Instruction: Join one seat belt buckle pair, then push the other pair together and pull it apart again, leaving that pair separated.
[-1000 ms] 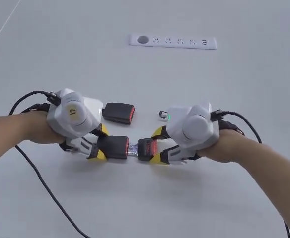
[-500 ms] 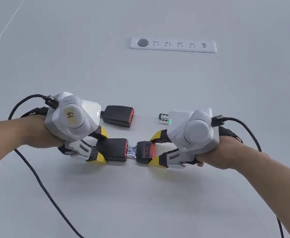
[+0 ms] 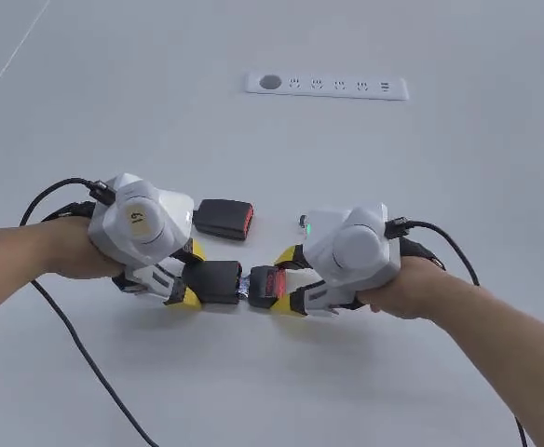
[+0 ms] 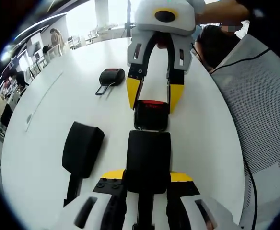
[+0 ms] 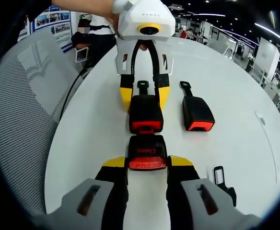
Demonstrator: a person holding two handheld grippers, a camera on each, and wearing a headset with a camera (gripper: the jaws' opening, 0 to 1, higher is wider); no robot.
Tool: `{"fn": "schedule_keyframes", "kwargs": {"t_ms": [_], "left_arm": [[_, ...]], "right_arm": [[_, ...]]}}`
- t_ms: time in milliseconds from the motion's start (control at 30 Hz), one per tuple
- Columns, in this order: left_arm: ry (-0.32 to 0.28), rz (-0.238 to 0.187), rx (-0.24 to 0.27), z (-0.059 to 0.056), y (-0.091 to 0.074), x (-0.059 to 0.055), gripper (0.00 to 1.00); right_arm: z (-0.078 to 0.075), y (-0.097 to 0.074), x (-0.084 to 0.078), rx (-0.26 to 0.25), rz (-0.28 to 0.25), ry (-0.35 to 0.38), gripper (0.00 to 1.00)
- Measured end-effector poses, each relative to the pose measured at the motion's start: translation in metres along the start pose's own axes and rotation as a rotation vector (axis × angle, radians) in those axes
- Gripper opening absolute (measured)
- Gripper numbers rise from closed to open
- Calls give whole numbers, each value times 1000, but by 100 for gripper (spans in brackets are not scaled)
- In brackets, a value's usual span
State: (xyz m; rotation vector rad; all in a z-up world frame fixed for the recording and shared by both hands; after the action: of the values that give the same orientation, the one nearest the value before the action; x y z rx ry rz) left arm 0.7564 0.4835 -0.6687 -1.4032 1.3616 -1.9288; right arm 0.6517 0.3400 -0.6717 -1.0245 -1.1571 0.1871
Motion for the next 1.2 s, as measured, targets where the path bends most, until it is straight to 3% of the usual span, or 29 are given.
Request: {"fn": "schedule_keyframes", "kwargs": {"t_ms": [167, 200, 233, 300, 667, 967, 1200], "left_arm": [[-5, -3, 3, -2, 0, 1, 31], [-7, -2, 3, -2, 0, 2, 31], [-4, 3, 4, -3, 0, 3, 31], [-3, 5, 4, -3, 0, 3, 31], [1, 21, 3, -3, -1, 3, 31], [5, 2, -13, 1, -2, -2, 31], [16, 12, -27, 3, -2, -1, 31]], "right_arm": [[1, 4, 4, -3, -2, 7, 27], [3, 7, 10, 31, -14, -23, 27], [4, 3, 9, -2, 5, 4, 27], [7, 2, 11, 12, 1, 1, 27], [2, 1, 5, 11, 11, 2, 27], [0, -1, 0, 7, -16, -15, 27], [-1, -2, -1, 5, -22, -21, 26]]}}
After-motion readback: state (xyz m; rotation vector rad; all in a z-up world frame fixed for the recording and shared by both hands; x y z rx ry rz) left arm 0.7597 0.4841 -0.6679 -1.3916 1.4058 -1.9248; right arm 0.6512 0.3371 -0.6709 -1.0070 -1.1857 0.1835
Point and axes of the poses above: the centre of the closed fingertips' face, and the gripper's own axes: y roughly forward along the fingers, z roughly to its left, x roughly out of its top, the point moved 9 cm from there along -y, roughly backward along the fingers, and after that the axes turned 4 degrees about x, right-handed, at the moved point
